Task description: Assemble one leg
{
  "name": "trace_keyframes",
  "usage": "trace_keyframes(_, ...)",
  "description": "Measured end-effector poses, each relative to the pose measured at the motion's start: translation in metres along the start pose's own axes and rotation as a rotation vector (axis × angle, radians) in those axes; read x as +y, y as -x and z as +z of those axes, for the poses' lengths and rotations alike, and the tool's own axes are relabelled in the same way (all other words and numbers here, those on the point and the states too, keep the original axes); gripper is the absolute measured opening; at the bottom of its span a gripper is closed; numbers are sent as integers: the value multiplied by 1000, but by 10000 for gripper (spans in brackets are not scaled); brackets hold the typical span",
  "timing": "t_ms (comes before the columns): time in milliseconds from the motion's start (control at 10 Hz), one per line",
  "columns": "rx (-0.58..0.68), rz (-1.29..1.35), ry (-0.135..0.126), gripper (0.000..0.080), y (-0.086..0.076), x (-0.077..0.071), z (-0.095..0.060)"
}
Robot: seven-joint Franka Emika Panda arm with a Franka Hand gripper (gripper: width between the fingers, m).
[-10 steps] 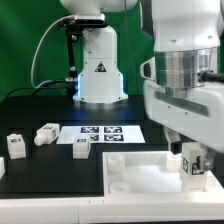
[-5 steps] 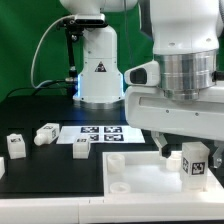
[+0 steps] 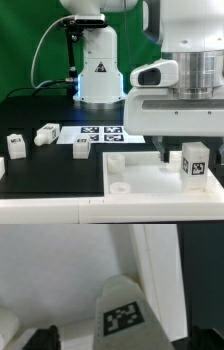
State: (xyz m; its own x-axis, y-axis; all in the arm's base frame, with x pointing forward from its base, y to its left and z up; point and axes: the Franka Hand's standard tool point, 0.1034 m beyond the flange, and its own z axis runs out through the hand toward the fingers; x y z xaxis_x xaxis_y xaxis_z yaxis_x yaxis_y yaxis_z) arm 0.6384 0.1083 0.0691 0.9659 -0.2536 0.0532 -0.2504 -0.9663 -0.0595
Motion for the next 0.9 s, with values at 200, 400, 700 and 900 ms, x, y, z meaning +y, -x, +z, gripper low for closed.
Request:
trace_keyframes(200,-2,138,-2,425,1,-1,1)
trace_keyframes(400,-4,266,-6,284,1,-1,1)
trace_keyframes(700,-25,747,29,284,8,-5,1)
trace_keyframes(900,-33,1149,11,284,6,-7,3)
